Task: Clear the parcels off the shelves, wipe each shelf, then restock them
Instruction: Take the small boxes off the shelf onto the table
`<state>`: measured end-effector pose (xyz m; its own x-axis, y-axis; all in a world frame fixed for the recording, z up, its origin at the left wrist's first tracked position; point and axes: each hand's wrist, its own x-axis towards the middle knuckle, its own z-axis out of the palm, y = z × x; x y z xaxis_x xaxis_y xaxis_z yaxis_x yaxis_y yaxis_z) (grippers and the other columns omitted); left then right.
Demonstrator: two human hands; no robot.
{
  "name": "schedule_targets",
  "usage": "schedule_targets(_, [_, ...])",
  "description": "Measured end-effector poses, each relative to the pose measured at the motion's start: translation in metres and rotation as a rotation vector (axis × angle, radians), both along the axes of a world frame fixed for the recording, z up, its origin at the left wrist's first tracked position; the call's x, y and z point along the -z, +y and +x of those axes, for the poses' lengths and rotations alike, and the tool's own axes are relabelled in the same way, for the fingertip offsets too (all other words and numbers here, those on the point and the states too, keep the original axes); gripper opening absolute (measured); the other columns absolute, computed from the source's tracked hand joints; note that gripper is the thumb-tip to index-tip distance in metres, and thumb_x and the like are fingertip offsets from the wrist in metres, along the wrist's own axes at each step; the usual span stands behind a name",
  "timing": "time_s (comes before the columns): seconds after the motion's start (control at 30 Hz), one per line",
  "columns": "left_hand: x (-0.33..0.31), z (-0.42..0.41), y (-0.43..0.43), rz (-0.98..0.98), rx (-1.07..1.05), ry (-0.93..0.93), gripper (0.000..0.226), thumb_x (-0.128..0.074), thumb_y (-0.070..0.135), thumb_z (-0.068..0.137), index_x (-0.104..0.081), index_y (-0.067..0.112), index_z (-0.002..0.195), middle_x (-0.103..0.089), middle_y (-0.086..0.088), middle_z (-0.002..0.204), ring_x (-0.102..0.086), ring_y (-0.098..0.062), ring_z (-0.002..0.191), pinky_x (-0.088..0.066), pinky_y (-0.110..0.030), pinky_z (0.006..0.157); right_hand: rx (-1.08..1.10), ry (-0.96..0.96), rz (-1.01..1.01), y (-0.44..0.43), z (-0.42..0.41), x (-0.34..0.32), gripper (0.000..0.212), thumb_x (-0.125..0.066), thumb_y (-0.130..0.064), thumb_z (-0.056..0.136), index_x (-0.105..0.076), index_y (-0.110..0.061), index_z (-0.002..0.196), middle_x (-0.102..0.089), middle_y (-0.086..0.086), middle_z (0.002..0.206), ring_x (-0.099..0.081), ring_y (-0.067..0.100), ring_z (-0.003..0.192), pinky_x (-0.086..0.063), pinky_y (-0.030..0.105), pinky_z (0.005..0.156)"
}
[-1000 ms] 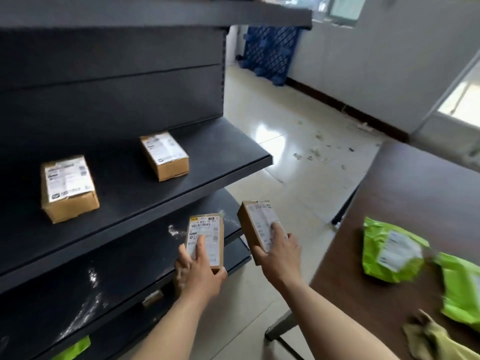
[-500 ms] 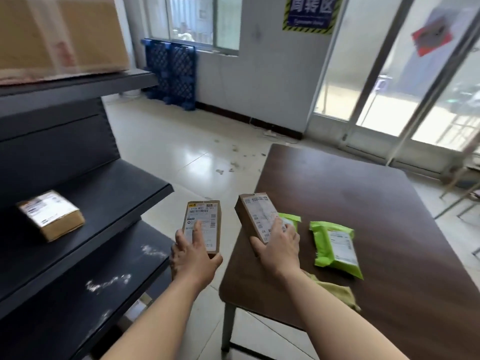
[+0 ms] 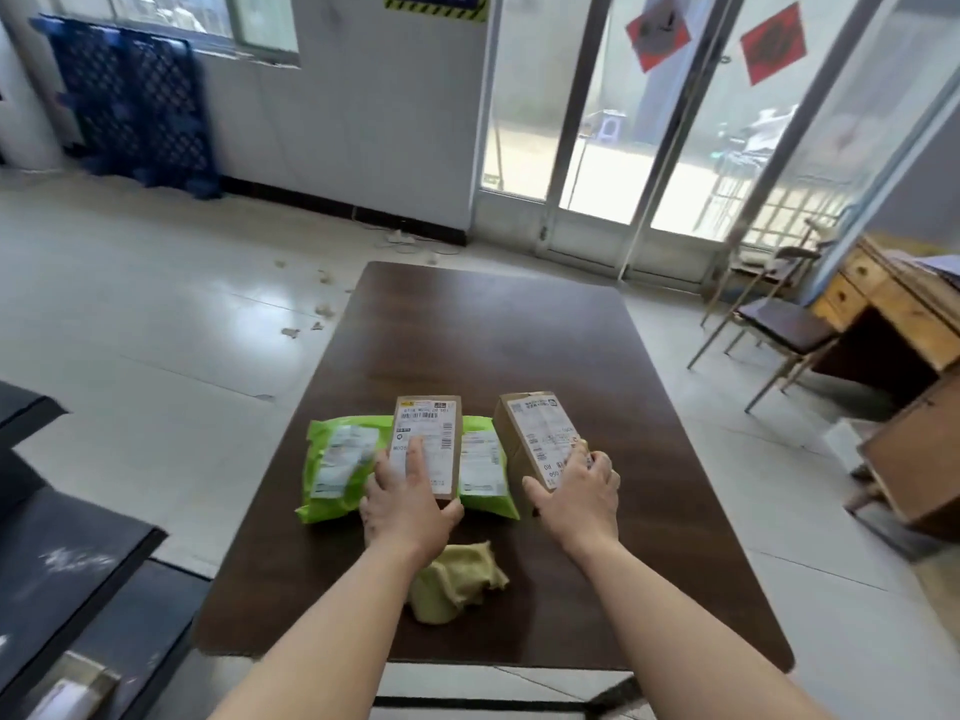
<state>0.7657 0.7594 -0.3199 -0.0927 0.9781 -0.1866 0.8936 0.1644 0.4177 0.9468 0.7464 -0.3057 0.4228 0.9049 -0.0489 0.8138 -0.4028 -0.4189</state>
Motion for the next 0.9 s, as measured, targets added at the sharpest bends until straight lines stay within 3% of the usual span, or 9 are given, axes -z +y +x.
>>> schedule_targets(0.13, [0.014, 0.069, 0.013, -0.025, 0.040, 0.020, 0.097, -0.057, 0.059, 0.082, 0.006, 0.031, 0.150, 0.003, -0.016, 0.154, -0.021, -0.036, 0.135, -0.023, -0.044, 0.110, 0.053, -0.017, -0.031, 0.007, 0.065, 0.012, 0.095, -0.057, -0.057, 0.086, -0.014, -0.004, 0.151, -0.025, 0.019, 0.147, -0.027, 0.034, 0.132, -0.024, 0.039, 0.113])
schedule_targets(0.43, [0.065, 0.188, 0.045, -0.124, 0.142, 0.049, 0.096, -0.057, 0.057, 0.083, 0.007, 0.031, 0.150, 0.003, -0.016, 0.154, -0.020, -0.035, 0.136, -0.022, -0.043, 0.112, 0.198, -0.002, -0.149, 0.017, 0.180, 0.067, 0.093, -0.061, -0.054, 0.086, -0.015, -0.006, 0.151, -0.027, 0.018, 0.146, -0.029, 0.033, 0.133, -0.029, 0.039, 0.113])
schedule_targets(0.9, [0.121, 0.243, 0.080, -0.150, 0.124, 0.125, 0.096, -0.059, 0.056, 0.083, 0.006, 0.029, 0.149, 0.004, -0.016, 0.151, -0.023, -0.032, 0.133, -0.026, -0.042, 0.109, 0.276, 0.011, -0.175, 0.050, 0.226, 0.132, 0.089, -0.063, -0.054, 0.084, -0.015, -0.017, 0.149, -0.025, 0.017, 0.142, -0.030, 0.032, 0.129, -0.032, 0.040, 0.111])
